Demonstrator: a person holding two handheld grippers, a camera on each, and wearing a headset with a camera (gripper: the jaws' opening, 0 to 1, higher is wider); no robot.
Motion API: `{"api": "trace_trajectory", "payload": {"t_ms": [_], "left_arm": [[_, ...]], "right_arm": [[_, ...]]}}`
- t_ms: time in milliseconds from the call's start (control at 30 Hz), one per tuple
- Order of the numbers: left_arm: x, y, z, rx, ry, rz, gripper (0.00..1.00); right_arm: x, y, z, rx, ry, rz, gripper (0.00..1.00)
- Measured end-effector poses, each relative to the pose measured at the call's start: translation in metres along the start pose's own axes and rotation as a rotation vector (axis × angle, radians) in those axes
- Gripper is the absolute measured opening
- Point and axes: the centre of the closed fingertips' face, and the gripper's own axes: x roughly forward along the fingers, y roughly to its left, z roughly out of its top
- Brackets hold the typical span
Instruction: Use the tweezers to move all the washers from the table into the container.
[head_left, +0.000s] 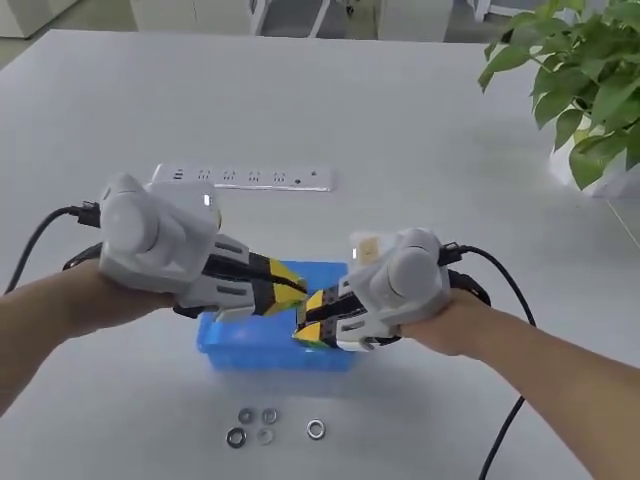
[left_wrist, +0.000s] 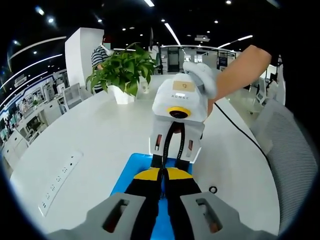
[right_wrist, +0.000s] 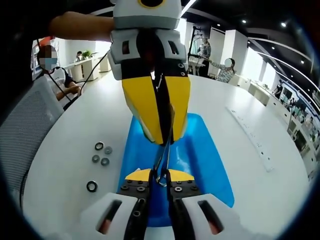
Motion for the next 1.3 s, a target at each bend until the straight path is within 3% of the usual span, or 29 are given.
{"api": "trace_trajectory", "payload": {"t_ms": [267,700,1300], "left_arm": [[0.000,0.000,-0.001,0.000,0.006,0.000,0.06],[-0.007,-0.001,0.009,0.008,-0.004,0.008,0.06],[-0.027,-0.014,0.035,0.032,-0.032,0.007,0.06]], "right_arm": [[-0.003,-0.001,0.004,-0.001,-0.006,-0.003,0.13],[-0.015,0.001,0.012,-0.012,-0.009,-0.022,0.16],[-0.056,0.011,0.027,0.003,-0.010,-0.106,0.26]]}}
